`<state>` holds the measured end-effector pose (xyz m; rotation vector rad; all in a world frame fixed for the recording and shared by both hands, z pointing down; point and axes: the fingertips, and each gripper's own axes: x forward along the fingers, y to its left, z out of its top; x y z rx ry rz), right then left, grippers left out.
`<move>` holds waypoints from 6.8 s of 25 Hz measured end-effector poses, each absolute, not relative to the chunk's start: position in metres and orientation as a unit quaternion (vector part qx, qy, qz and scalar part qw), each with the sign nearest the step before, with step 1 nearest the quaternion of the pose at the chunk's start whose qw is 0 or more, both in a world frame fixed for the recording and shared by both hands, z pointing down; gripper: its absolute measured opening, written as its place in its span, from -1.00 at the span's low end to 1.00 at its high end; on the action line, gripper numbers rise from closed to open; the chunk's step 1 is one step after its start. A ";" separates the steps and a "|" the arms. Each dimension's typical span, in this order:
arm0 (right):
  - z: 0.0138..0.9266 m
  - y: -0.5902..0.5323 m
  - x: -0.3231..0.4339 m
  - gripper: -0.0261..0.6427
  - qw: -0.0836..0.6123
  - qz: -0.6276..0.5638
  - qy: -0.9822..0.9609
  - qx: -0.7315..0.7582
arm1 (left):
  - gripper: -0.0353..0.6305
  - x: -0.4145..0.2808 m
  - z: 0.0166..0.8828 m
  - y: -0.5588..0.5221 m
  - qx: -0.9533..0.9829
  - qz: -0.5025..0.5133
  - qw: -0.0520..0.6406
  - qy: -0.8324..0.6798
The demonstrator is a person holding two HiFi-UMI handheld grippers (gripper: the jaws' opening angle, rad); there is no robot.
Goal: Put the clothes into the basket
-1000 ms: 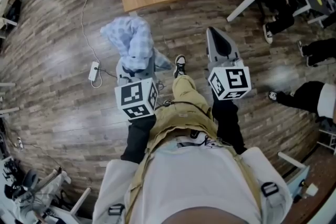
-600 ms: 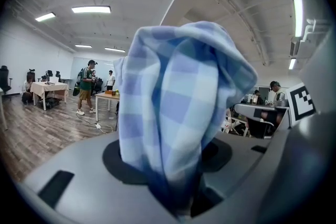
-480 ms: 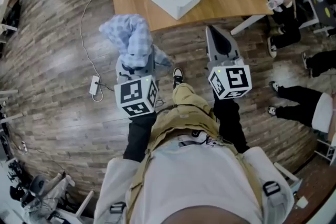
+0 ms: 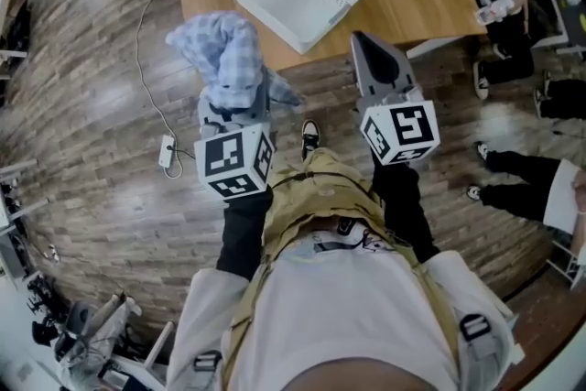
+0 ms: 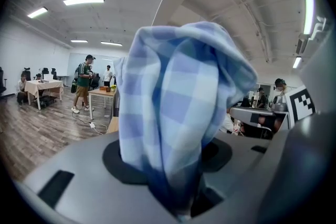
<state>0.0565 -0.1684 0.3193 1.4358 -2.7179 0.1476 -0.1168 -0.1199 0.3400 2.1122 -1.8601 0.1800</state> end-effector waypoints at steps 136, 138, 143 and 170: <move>0.429 -0.300 0.046 -0.86 0.241 0.123 -0.850 0.452 | -0.10 -0.021 0.506 -0.365 0.895 0.398 -0.036 -0.201; 0.413 -0.295 0.046 -0.86 0.215 0.118 -0.850 0.466 | -0.27 -0.023 0.476 -0.360 0.899 0.355 -0.019 -0.254; 0.373 -0.284 0.039 -0.86 0.154 0.096 -0.852 0.491 | -0.57 -0.040 0.410 -0.343 0.896 0.262 0.002 -0.359; 0.222 -0.253 0.023 -0.86 -0.016 -0.033 -0.857 0.514 | -0.89 -0.086 0.243 -0.274 0.836 0.019 0.009 -0.548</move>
